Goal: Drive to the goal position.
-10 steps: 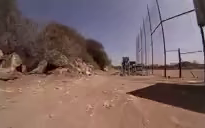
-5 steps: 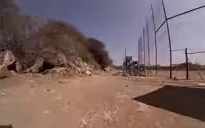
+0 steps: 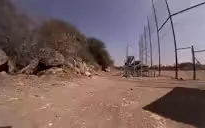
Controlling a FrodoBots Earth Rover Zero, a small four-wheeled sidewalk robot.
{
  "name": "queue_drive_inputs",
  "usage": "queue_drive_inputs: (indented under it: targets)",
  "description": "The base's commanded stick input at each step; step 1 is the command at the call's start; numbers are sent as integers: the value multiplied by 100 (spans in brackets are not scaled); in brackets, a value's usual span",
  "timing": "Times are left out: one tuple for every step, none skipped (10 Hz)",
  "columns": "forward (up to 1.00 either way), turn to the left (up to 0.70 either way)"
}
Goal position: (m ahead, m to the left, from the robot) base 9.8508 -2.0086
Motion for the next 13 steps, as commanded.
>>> queue_drive_inputs:
  targets:
    - [100,0]
    - [100,0]
    - [100,0]
    - [100,0]
    - [100,0]
    - [100,0]
    - [100,0]
    - [100,0]
    - [100,0]
    - [100,0]
    - [100,0]
    - [100,0]
    - [100,0]
